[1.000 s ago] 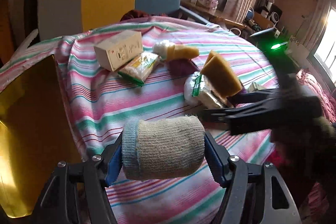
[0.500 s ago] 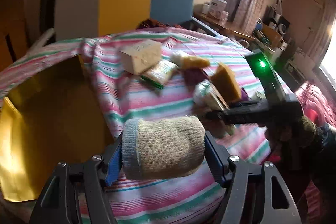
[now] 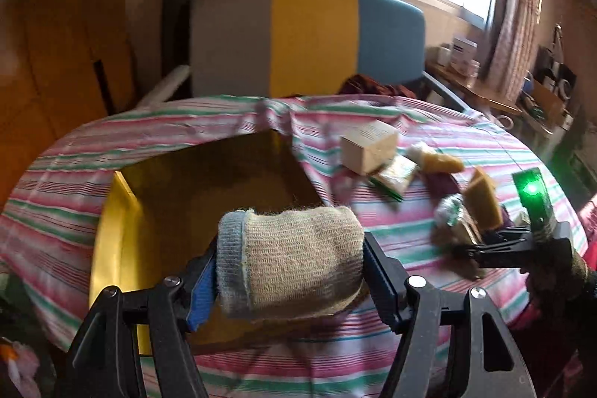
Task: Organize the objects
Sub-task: 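Grasp the rolled beige sock with the left tool while the right tool grasps the cracker packet, then carry the beige sock into the gold tray and open the left tool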
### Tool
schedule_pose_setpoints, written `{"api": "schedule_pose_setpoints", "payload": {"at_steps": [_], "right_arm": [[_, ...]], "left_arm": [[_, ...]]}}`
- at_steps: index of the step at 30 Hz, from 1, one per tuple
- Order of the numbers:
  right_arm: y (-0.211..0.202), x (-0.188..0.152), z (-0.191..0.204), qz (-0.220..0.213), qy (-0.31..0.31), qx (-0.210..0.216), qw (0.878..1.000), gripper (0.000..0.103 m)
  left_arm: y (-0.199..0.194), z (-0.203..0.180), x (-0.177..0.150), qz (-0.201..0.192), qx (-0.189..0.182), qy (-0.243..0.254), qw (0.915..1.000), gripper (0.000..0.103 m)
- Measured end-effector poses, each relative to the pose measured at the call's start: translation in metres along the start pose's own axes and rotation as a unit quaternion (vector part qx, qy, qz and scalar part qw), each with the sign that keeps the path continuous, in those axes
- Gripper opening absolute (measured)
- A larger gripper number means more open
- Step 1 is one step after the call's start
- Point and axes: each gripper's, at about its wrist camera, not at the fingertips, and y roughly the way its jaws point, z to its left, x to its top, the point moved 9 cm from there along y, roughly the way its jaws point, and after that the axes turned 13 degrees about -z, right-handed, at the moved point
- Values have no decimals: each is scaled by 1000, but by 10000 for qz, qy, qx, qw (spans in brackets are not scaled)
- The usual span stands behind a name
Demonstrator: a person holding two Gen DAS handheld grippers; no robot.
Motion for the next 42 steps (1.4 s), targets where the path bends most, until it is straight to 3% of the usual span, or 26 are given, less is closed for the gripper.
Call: {"api": "schedule_pose_setpoints", "payload": {"at_steps": [9, 25, 30, 34, 38, 42], "right_arm": [[17, 1, 14, -43, -121, -121, 9998, 53], [23, 3, 20, -138, -81, -412, 9990, 53], [20, -1, 21, -147, -74, -500, 9986, 53], [19, -4, 30, -127, -73, -531, 9985, 53], [20, -7, 43, -151, -44, -495, 9986, 53], [18, -11, 51, -207, -37, -473, 9987, 53]], "left_arm": [[-16, 34, 5, -197, 464, 55, 9987, 70], [-19, 70, 2, -205, 637, -83, 9977, 70], [-9, 84, -7, -82, 705, -130, 9974, 70], [14, 104, -24, 244, 638, -317, 9972, 70], [41, 133, -48, 648, 783, -445, 9938, 70], [53, 155, -63, 804, 975, -501, 9907, 70]]}}
